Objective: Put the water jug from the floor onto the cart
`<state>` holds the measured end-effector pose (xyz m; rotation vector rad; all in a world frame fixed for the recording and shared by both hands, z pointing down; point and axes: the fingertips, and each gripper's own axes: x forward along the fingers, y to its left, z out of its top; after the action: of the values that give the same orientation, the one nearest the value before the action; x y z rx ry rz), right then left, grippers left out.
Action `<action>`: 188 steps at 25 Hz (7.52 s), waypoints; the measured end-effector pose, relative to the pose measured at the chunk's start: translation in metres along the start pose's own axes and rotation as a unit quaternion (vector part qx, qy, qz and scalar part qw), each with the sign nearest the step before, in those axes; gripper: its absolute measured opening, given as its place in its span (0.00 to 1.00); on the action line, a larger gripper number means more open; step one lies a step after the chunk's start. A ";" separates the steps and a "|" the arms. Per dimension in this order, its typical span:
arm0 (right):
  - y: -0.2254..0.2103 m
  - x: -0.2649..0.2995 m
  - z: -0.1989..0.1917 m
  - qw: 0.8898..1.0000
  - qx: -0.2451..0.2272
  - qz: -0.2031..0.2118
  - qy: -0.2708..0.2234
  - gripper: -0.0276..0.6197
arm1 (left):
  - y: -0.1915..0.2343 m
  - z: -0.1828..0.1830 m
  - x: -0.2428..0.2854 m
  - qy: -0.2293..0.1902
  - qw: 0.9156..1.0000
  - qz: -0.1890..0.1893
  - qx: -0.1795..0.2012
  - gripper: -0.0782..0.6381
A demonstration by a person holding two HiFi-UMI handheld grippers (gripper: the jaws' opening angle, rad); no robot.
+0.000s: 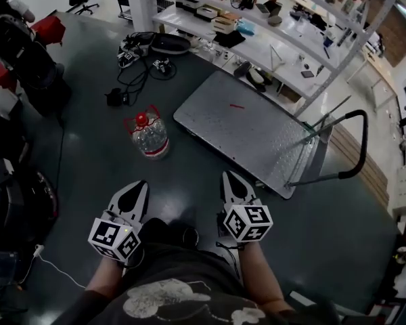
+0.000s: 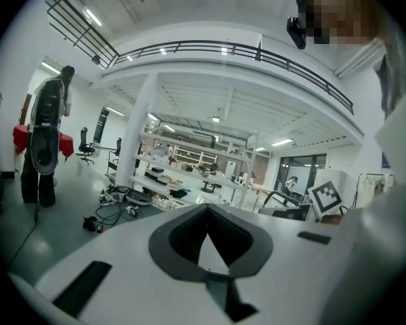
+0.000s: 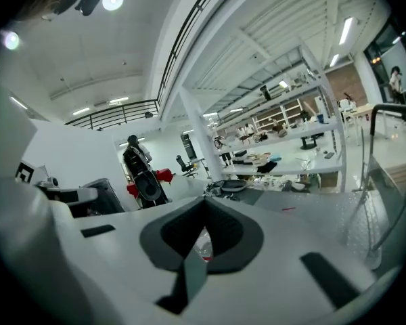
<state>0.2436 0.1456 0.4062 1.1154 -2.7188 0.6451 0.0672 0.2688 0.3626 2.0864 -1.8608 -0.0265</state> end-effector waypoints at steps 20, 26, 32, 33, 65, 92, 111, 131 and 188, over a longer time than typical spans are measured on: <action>0.015 0.267 0.027 0.998 -0.020 -0.014 0.053 0.03 | 0.235 0.036 0.166 0.025 0.998 0.018 -0.054 0.12; 0.040 0.385 0.030 0.995 -0.033 0.001 0.089 0.03 | 0.318 0.044 0.211 0.051 0.998 0.031 -0.036 0.12; 0.047 0.467 -0.013 0.989 -0.047 -0.003 0.142 0.03 | 0.380 0.019 0.235 0.083 0.994 0.050 -0.048 0.12; 0.047 0.480 -0.024 0.987 -0.051 -0.002 0.155 0.03 | 0.389 0.013 0.237 0.086 0.993 0.053 -0.054 0.12; -0.013 0.663 -0.302 0.872 -0.225 0.034 0.433 0.23 | 0.502 -0.176 0.304 0.156 0.962 0.151 -0.166 0.12; 0.092 0.616 -0.219 0.906 -0.139 0.171 0.362 0.09 | 0.488 -0.102 0.275 0.119 0.972 0.164 -0.119 0.12; 0.075 0.498 -0.010 0.951 -0.128 0.076 0.272 0.09 | 0.411 0.047 0.283 0.057 0.996 0.051 -0.055 0.12; -0.171 0.407 0.083 0.976 -0.026 -0.087 0.196 0.09 | 0.220 0.082 0.474 0.086 0.991 -0.107 -0.010 0.12; -0.630 0.283 0.076 0.921 0.170 -0.327 0.124 0.21 | -0.035 0.046 0.721 0.159 0.967 -0.197 0.037 0.12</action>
<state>0.4821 -0.4681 0.6284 1.7531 -1.8785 1.0579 0.1912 -0.4366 0.4625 2.3172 -1.2628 0.2685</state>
